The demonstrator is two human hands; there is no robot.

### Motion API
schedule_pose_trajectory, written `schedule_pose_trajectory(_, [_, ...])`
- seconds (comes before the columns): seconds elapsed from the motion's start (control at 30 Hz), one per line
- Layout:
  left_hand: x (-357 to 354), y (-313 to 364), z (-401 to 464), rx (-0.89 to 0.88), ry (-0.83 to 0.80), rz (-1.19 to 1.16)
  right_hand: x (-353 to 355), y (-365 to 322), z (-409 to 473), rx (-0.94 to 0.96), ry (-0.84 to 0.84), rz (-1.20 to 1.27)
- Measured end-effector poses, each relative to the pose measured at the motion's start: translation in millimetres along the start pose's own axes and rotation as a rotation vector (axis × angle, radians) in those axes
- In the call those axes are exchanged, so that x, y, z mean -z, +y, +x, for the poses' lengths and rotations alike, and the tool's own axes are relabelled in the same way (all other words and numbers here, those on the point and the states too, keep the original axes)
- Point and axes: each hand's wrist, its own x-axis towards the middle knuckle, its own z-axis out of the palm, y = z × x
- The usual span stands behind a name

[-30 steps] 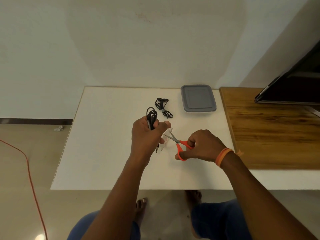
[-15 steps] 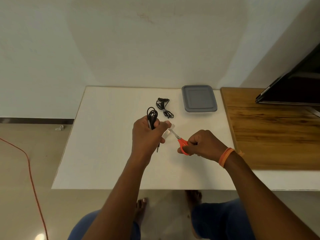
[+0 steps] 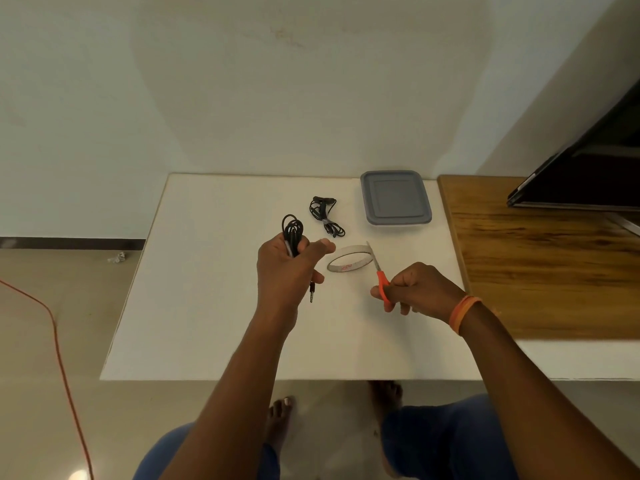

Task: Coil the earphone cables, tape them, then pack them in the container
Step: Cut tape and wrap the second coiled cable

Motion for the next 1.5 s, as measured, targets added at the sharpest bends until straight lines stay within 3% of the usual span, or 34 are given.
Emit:
schedule_pose_trajectory(0.13, [-1,-4,1,-0.014,-0.01,0.012,8,22,5,-0.134,0.029,-0.066])
schedule_pose_trajectory(0.47, [-5,-4,1,-0.01,-0.02,0.045,22,48,19,-0.356,0.406,-0.185])
schedule_pose_trajectory(0.77, [-6,-4,-3,-0.016,-0.041,0.056,10,43,23,-0.433,0.334,-0.317])
schedule_pose_trajectory(0.87, [-6,-4,-3,-0.019,-0.041,0.061,7,33,15,-0.351,0.427,-0.379])
schedule_pose_trajectory(1.03, [-5,-6,-2,-0.023,-0.036,0.078,24,31,14,-0.145,0.735,-0.019])
schedule_pose_trajectory(1.5, [-6,-10,0,-0.021,-0.045,0.085,21,27,4,-0.037,0.75,-0.116])
